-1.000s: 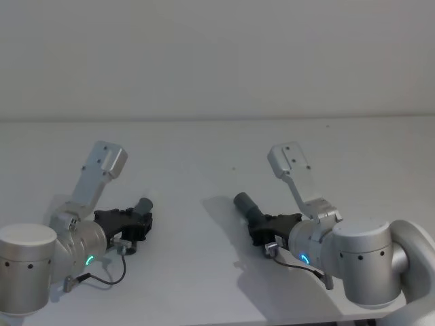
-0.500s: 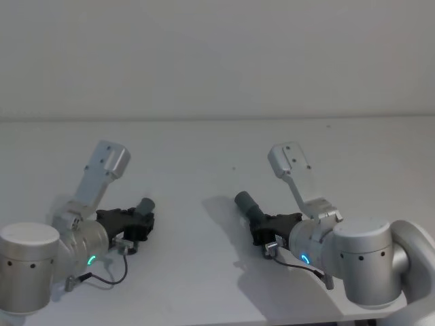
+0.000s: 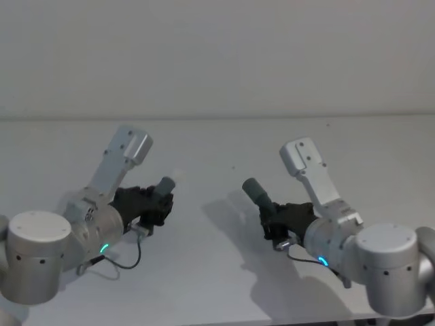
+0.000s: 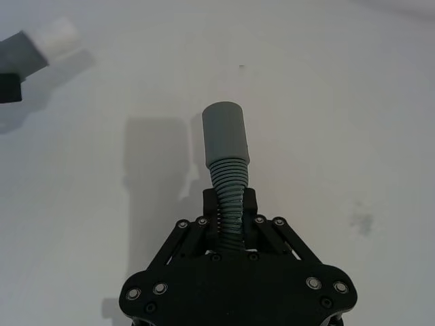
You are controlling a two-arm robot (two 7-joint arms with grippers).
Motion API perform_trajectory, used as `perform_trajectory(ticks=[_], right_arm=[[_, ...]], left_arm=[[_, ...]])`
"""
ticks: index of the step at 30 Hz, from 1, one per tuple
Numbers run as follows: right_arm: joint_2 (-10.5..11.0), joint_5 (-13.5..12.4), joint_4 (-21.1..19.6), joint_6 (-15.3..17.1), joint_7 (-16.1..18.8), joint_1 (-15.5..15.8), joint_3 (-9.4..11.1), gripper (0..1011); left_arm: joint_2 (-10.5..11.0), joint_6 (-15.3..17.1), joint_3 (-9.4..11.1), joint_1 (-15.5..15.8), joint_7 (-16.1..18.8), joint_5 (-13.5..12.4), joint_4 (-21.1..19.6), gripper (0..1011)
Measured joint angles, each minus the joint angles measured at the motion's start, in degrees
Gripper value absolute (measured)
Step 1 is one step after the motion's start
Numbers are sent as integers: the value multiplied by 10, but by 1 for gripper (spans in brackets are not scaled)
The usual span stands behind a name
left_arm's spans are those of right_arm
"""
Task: Use both hands to pick up one end of the pipe from the table, align the ends, and insert them.
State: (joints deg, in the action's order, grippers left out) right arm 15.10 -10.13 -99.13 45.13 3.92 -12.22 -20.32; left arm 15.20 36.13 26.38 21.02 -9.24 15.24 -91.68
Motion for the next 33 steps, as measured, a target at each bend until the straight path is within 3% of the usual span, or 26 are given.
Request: perform_trajectory(ticks=[9,15,22,33], right_arm=[[59,6,-55,-59,41,29,9,160],[102,7,-83,-102,78,46,17,160],[151,7,-106,-158,128,61,26,160],[216,19,-121,-241,192,73,34,156]], left_arm=[[16,-36,13,7,-21,-17,-33,336],[39,-71,16,14,-53,-23,-47,336],[75,-105,23,33,-114,-25,-52,336],[120,-120,43,78,-218,-16,-40,336]])
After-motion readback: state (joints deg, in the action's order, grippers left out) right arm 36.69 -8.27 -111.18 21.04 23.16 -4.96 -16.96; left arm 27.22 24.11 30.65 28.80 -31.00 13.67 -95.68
